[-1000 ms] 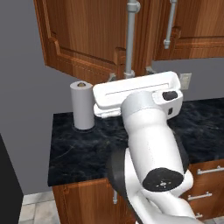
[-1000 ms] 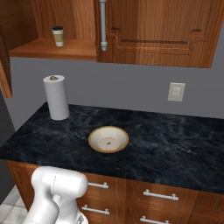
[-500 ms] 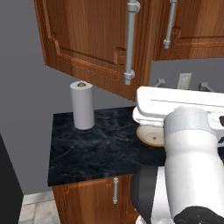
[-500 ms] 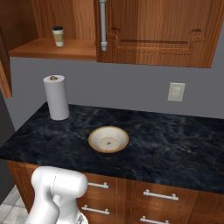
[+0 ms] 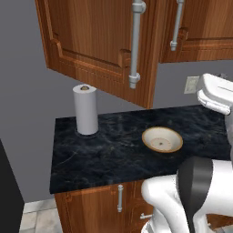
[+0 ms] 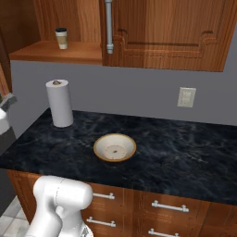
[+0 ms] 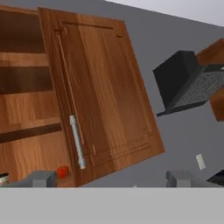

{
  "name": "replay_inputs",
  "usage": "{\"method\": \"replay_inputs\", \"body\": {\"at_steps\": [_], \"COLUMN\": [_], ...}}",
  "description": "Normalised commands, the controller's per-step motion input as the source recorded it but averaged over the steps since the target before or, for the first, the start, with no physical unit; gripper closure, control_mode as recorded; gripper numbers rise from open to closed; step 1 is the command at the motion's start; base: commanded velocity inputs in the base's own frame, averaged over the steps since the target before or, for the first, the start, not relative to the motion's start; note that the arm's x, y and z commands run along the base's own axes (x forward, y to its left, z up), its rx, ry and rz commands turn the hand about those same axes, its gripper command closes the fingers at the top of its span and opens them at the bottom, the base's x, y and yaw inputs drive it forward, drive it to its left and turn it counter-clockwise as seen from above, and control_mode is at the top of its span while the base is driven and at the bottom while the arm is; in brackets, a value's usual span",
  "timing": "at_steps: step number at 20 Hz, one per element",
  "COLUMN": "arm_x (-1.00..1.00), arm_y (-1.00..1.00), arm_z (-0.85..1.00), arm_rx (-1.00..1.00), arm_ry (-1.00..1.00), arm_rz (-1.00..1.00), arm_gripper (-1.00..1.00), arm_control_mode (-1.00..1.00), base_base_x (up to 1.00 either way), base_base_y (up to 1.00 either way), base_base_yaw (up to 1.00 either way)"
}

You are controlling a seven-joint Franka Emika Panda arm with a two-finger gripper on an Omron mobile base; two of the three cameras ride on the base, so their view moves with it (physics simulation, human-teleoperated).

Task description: Open the cabinet. Pick the apple and pear from the cabinet and place them into the bowl. Then close the cabinet.

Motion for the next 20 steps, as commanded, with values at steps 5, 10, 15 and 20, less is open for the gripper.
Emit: {"method": "replay_inputs", "body": {"at_steps": [5, 10, 15, 20], "arm_x": [0.02, 0.0, 0.11, 0.44], "arm_y": [-0.3, 0.0, 0.0, 0.02], "arm_z": [-0.15, -0.26, -0.09, 0.0], "arm_rx": [0.1, 0.23, 0.29, 0.33], "arm_ry": [0.17, 0.25, 0.34, 0.4], "arm_rz": [0.19, 0.33, 0.36, 0.28], "arm_gripper": [-1.0, -1.0, -1.0, -1.0], "arm_control_mode": [-1.0, -1.0, -1.0, -1.0], "base_base_x": [0.0, 0.0, 0.0, 0.0], "base_base_y": [0.0, 0.0, 0.0, 0.0], "base_base_yaw": [0.0, 0.0, 0.0, 0.0]}}
